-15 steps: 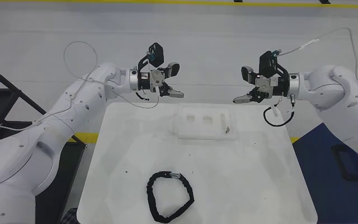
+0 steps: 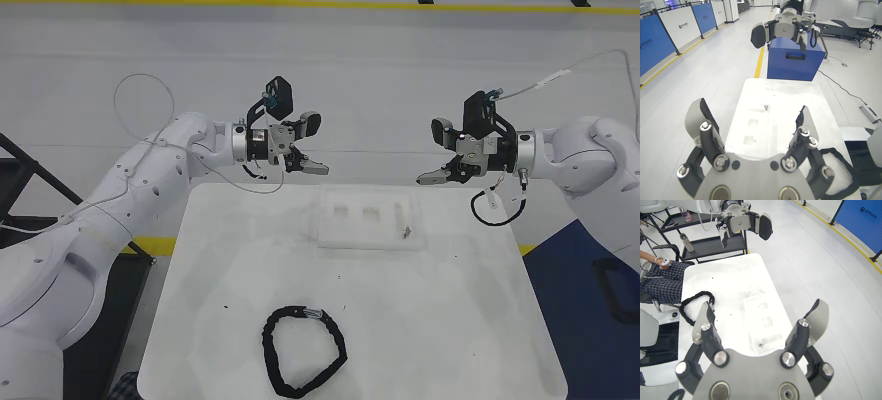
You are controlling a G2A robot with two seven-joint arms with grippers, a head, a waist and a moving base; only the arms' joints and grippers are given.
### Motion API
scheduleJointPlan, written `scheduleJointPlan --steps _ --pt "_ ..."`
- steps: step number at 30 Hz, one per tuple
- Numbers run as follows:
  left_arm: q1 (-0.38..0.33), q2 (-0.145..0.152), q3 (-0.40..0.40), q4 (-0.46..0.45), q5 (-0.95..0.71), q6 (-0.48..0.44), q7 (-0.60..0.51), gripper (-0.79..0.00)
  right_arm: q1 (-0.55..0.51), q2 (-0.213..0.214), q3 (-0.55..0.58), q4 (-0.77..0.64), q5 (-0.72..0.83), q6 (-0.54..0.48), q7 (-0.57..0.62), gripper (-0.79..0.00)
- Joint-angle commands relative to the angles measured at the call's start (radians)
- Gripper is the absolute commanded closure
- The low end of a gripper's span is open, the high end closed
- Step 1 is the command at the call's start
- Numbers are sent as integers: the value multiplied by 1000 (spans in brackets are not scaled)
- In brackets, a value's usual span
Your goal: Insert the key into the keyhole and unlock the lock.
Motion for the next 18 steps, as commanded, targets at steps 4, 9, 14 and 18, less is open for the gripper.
scheduleJointPlan --steps 4,9,14,18 --pt "0 0 0 0 0 0 0 -785 -20 1 5 -17 -40 47 -8 -785" --pt "0 0 0 0 0 0 0 -785 -74 3 9 -24 -77 87 3 -785" --pt "0 0 0 0 0 0 0 -785 -125 5 9 -5 -88 132 33 -785" --pt "0 0 0 0 0 0 0 -785 -163 4 8 10 -98 202 64 -785"
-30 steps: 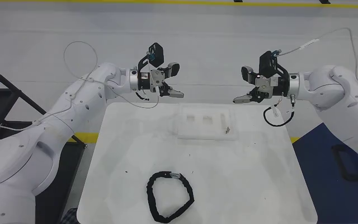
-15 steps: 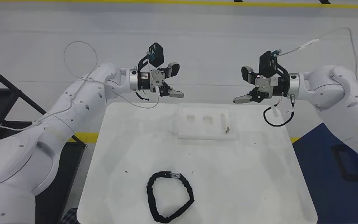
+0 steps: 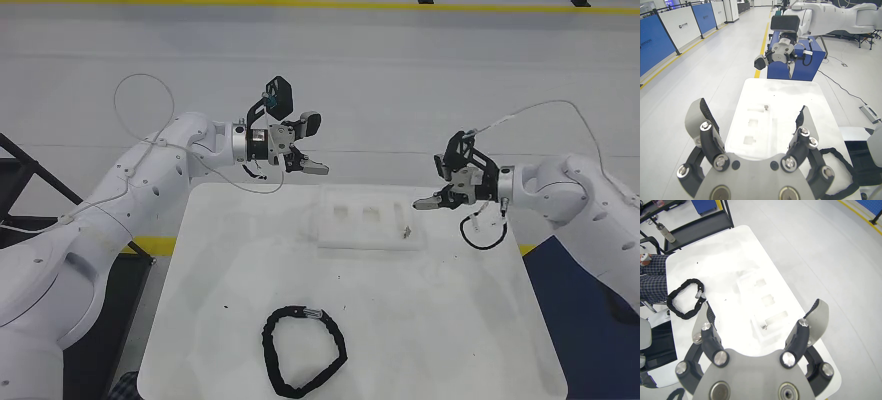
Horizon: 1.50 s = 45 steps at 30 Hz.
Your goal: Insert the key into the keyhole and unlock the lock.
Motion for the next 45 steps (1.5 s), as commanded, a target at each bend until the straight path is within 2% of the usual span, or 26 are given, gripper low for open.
scheduleJointPlan --steps 1,9,14,21,30,34,39,45 --pt "0 0 0 0 0 0 0 -785 -18 -1 0 6 1 49 16 -785" --pt "0 0 0 0 0 0 0 -785 -72 -21 -8 14 21 286 83 -785" --pt "0 0 0 0 0 0 0 -785 -109 -47 -13 26 72 506 121 -785" --pt "0 0 0 0 0 0 0 -785 -141 -94 -40 41 163 639 205 -785" --pt "0 0 0 0 0 0 0 -785 -155 -167 -67 99 239 681 189 -785" --pt "0 0 0 0 0 0 0 -785 -127 -198 -90 141 182 658 199 -785" --pt "0 0 0 0 0 0 0 -785 -98 -239 -101 196 191 618 228 -785" --pt "0 0 0 0 0 0 0 -785 -97 -241 -101 201 194 615 228 -785"
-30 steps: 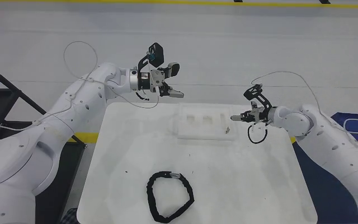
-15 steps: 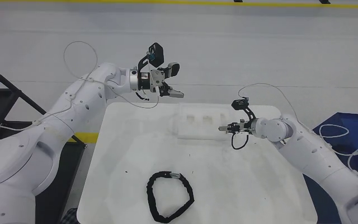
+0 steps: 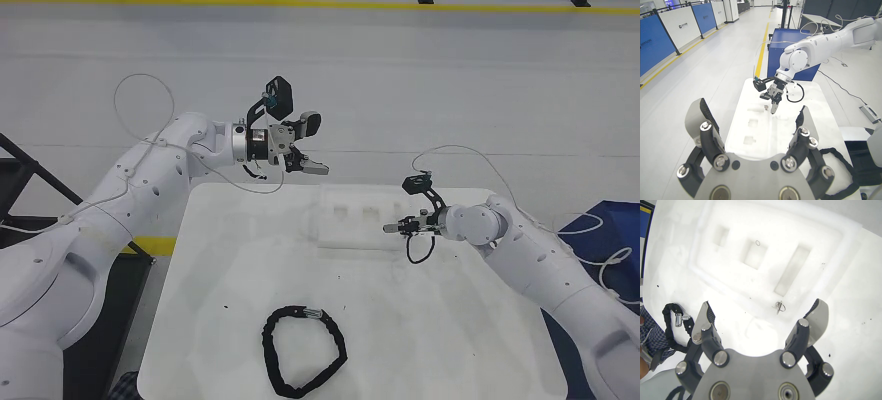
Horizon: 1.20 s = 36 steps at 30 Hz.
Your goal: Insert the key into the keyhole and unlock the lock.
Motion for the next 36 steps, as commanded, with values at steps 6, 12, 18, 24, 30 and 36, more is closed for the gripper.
scheduleJointPlan --steps 6,12,18,24,30,36 --pt "0 0 0 0 0 0 0 -785 0 0 0 0 0 0 0 -785" --pt "0 0 0 0 0 0 0 -785 0 0 0 0 0 0 0 -785" --pt "0 0 0 0 0 0 0 -785 -3 -12 -6 -14 -28 24 44 -785" --pt "0 0 0 0 0 0 0 -785 17 -45 -13 36 -27 9 104 -785" --pt "0 0 0 0 0 0 0 -785 40 -82 -24 90 -40 -1 134 -659" --pt "0 0 0 0 0 0 0 -785 60 -114 -34 131 -77 3 147 -351"
